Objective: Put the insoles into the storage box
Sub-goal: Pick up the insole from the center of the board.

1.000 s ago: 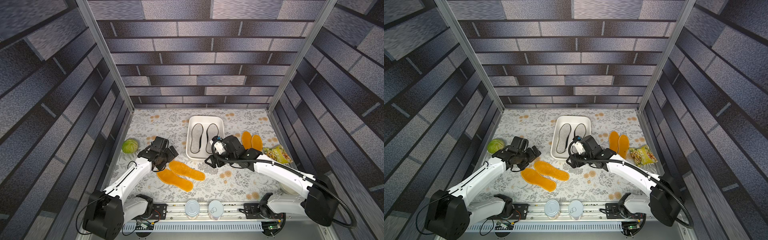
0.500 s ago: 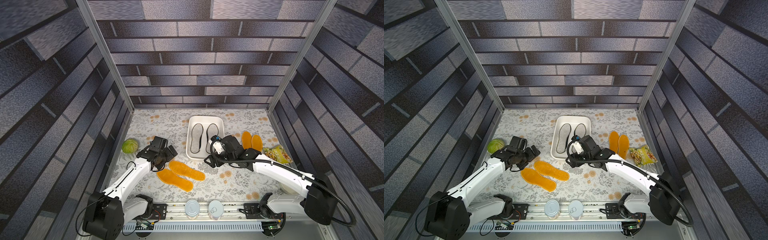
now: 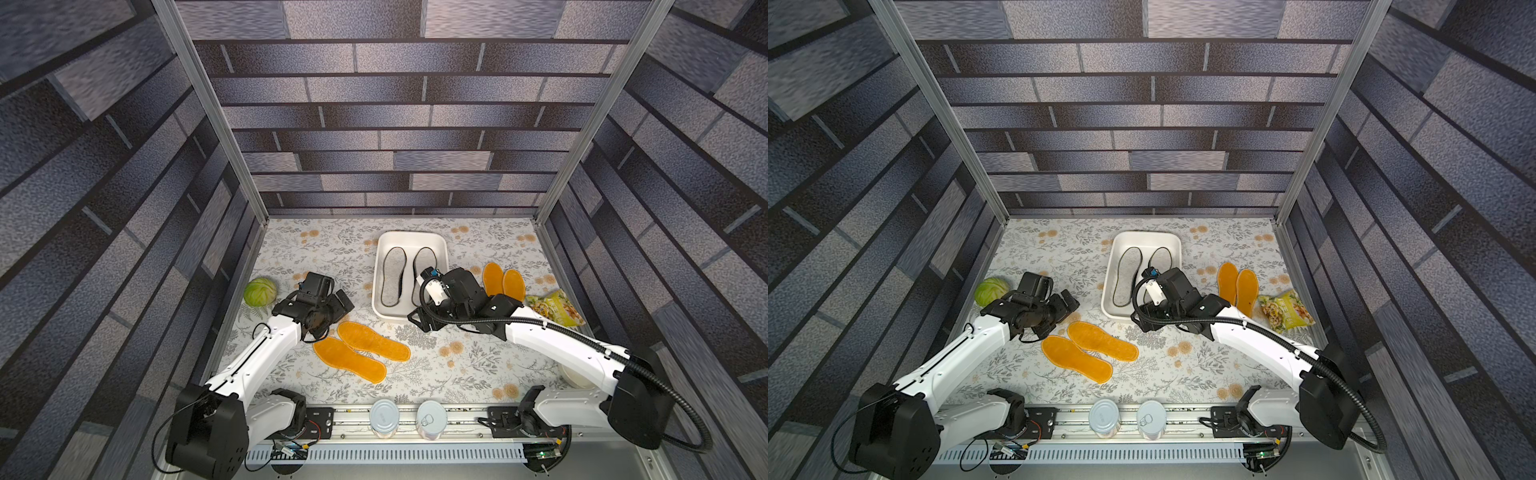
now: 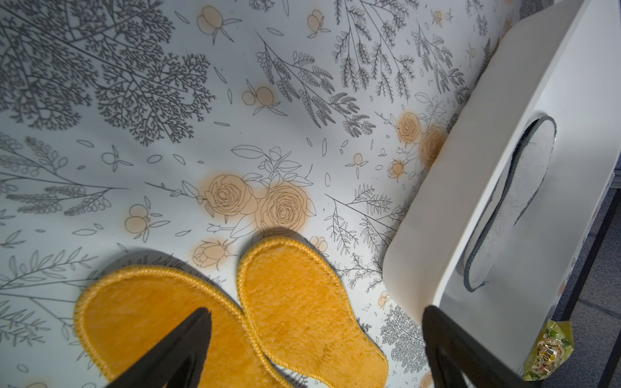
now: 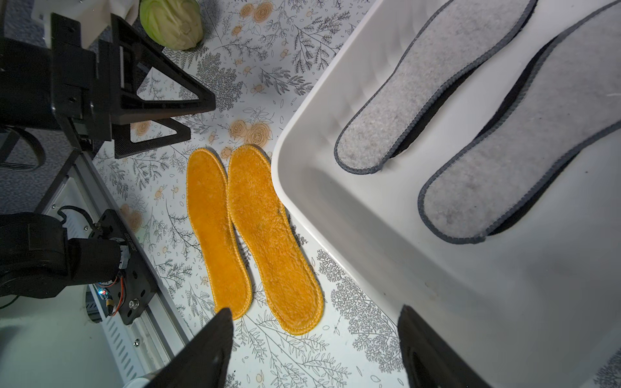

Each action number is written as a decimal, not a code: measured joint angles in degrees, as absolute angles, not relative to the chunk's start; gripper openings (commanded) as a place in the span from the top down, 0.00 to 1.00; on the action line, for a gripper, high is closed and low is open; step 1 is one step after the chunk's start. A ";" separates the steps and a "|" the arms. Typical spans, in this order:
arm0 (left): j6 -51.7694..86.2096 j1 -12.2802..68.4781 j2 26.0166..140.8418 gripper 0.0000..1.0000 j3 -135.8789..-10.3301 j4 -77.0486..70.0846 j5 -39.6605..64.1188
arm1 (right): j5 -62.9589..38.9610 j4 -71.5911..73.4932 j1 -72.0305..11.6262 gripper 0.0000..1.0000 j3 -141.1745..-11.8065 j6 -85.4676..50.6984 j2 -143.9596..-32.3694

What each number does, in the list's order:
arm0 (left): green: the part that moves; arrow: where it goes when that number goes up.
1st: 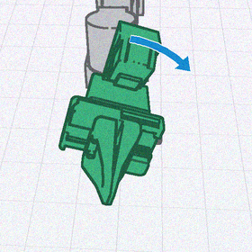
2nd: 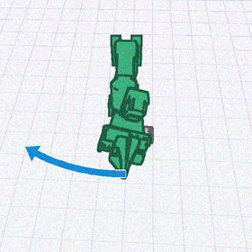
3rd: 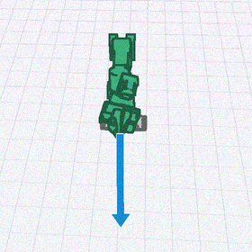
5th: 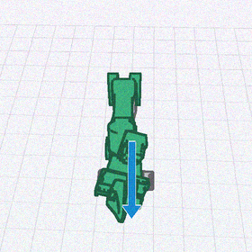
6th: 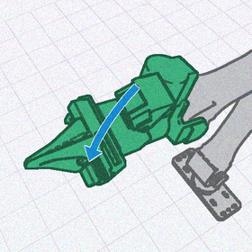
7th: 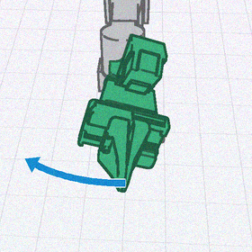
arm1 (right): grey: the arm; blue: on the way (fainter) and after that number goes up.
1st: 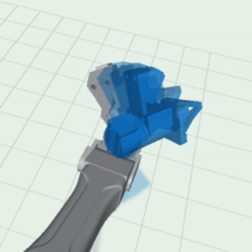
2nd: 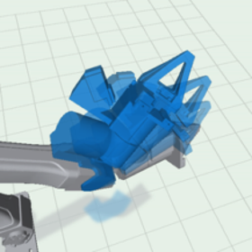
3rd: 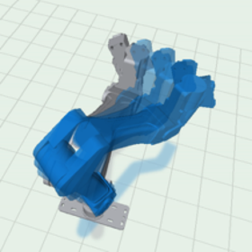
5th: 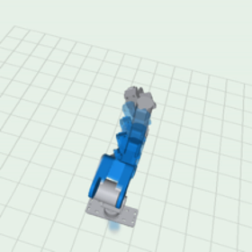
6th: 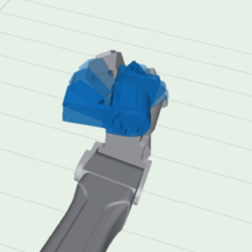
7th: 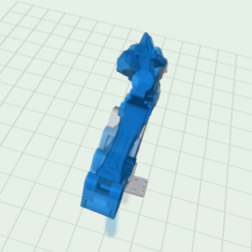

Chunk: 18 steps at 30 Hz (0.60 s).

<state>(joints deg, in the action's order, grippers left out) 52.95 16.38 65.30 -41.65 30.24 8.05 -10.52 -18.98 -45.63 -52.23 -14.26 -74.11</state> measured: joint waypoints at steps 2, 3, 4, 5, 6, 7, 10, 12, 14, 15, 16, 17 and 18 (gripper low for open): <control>52.97 16.38 65.30 0.00 -41.65 30.17 8.60 | -10.52 -18.98 -45.65 0.22 -52.23 -14.28 -74.11; 52.95 16.38 65.30 0.00 -41.65 30.17 8.80 | -10.52 -18.98 -45.65 0.22 -52.23 -14.28 -74.11; 52.97 16.38 65.30 0.00 -41.65 30.15 8.88 | -10.52 -18.98 -45.65 0.22 -52.23 -14.28 -74.11; 52.97 16.38 65.30 0.00 -41.65 30.11 9.08 | -10.52 -18.98 -45.67 0.22 -52.23 -14.26 -74.11; 52.97 16.38 65.30 0.00 -41.65 30.09 9.19 | -10.52 -18.98 -45.76 0.22 -52.23 -14.28 -74.11; 52.97 16.38 65.30 0.00 -41.65 29.98 9.28 | -10.55 -18.98 -45.84 0.22 -52.23 -14.26 -74.11; 52.97 16.38 65.32 0.00 -41.65 29.63 9.50 | -10.57 -18.96 -46.26 0.22 -52.23 -14.26 -74.13; 52.97 16.38 65.32 0.00 -41.65 29.45 9.74 | -10.55 -18.94 -46.52 0.22 -52.23 -14.26 -74.13; 52.95 16.38 65.34 0.00 -41.65 29.32 10.09 | -10.55 -18.87 -46.81 0.22 -52.23 -14.24 -74.17; 52.97 16.38 65.34 0.00 -41.65 29.28 10.15 | -10.57 -18.74 -46.92 0.22 -52.23 -14.17 -74.28; 52.97 16.38 65.36 0.00 -41.65 29.26 10.26 | -10.55 -18.59 -47.05 0.22 -52.23 -14.06 -74.50; 52.95 16.38 65.36 0.00 -41.65 29.23 10.33 | -10.55 -18.55 -47.20 0.22 -52.25 -14.02 -74.81; 52.97 16.38 65.36 0.00 -41.65 29.19 10.33 | -10.55 -18.55 -47.40 0.22 -52.27 -13.87 -75.22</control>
<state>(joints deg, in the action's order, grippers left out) 52.97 16.38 65.36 -41.65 29.19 10.33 -10.55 -18.55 -47.40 -52.27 -13.87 -75.22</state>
